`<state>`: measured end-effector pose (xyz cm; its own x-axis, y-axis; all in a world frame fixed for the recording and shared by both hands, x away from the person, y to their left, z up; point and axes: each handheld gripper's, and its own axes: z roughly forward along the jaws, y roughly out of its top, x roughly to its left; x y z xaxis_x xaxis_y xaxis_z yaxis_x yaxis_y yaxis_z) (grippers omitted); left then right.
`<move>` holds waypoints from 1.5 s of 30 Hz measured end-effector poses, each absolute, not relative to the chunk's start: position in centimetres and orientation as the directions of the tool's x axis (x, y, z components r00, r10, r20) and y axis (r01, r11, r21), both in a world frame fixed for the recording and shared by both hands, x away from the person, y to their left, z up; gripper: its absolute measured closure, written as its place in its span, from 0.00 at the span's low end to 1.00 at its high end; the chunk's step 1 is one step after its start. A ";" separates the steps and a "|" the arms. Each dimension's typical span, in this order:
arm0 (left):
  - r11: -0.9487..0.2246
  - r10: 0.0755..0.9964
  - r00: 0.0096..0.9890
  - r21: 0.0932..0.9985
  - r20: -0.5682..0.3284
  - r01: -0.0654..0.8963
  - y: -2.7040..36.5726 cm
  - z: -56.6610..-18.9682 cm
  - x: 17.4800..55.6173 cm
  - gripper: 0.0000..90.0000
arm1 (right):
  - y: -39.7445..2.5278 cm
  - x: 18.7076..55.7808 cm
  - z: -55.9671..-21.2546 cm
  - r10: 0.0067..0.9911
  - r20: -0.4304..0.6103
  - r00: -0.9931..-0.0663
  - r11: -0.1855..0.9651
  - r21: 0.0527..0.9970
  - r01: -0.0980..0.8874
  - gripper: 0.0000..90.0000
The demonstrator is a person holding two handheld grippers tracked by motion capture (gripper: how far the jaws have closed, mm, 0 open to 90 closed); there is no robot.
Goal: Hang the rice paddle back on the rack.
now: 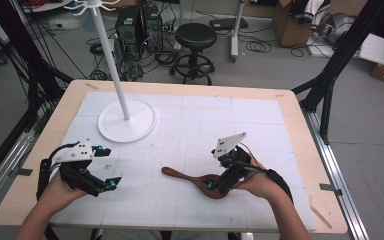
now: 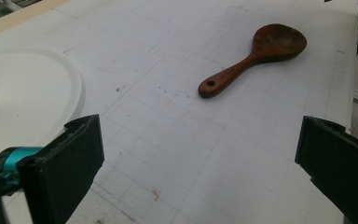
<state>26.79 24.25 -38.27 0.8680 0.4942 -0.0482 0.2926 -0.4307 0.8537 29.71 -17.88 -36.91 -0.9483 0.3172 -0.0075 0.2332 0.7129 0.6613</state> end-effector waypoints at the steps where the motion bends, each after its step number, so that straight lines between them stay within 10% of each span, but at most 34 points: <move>1: -0.430 0.495 0.867 0.853 -0.050 0.295 24.2 -38.3 26.8 0.02 | -17.6 29.8 -37.0 0.311 -0.014 -0.950 0.724 0.651 0.227 0.00; 45: -0.451 0.490 0.870 0.841 -0.049 0.301 24.0 -38.7 26.9 0.02 | -9.4 31.9 -39.7 0.274 0.010 -0.962 0.904 0.338 0.261 0.02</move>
